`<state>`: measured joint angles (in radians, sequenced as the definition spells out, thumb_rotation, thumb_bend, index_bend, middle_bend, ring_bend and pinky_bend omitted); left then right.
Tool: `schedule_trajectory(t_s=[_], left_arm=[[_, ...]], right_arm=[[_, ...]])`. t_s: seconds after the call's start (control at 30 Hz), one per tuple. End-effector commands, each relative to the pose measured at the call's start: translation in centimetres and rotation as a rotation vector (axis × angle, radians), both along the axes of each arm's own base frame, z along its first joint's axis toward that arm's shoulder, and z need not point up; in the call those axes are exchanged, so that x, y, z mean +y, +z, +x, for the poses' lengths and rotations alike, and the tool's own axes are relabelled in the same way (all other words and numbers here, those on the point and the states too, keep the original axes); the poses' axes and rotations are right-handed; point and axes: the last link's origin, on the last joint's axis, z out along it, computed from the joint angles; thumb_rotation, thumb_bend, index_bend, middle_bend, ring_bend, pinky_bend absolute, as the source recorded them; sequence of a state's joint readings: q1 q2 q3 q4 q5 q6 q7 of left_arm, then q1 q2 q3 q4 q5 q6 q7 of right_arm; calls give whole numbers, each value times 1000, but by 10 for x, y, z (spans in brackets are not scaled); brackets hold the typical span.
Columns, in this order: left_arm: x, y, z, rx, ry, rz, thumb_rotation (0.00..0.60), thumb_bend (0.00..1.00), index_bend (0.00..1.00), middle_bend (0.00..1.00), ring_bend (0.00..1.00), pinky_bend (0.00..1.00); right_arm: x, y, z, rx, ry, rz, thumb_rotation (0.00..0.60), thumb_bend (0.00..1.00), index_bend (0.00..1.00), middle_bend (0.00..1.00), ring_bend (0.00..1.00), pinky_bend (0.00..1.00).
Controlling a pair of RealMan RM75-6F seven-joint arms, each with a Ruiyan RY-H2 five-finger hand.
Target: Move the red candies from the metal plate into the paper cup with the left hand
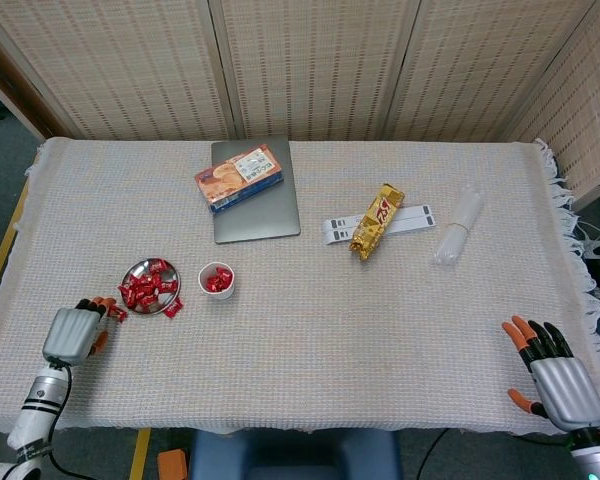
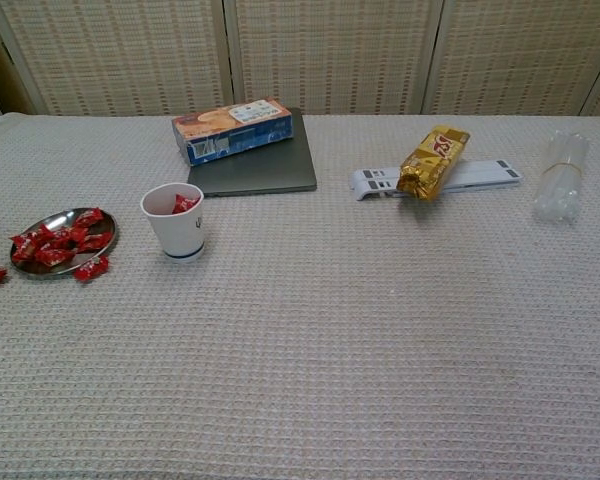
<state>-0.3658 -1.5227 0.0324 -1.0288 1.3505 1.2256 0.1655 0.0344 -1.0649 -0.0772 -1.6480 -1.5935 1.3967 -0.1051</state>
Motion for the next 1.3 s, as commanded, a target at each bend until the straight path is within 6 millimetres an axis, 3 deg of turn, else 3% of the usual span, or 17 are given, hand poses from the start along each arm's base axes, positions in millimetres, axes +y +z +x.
schedule_trajectory(t_s=[0.03, 0.37, 0.83, 1.1, 1.3], left_arm=[[3, -10, -2, 32, -7, -15, 600, 360, 238, 262, 312, 1000], [14, -15, -4, 109, -31, -5, 600, 361, 283, 267, 332, 999], [17, -21, -2, 113, -59, 3, 600, 370, 495, 501, 467, 1000], [14, 9, 32, -37, -152, 66, 600, 371, 520, 549, 490, 1000], [33, 23, 89, -112, -243, 69, 600, 370, 507, 541, 488, 1000]], right_arm=[[0, 0, 0, -2, 2, -1, 600, 112, 0, 0, 0, 0], [0, -1, 0, 2, -4, 0, 600, 111, 0, 0, 0, 0], [-2, -2, -1, 7, -14, 0, 600, 111, 0, 0, 0, 0], [-5, -2, -3, 9, -28, 1, 600, 111, 0, 0, 0, 0], [-9, -5, -4, 13, -40, 10, 600, 111, 0, 0, 0, 0]])
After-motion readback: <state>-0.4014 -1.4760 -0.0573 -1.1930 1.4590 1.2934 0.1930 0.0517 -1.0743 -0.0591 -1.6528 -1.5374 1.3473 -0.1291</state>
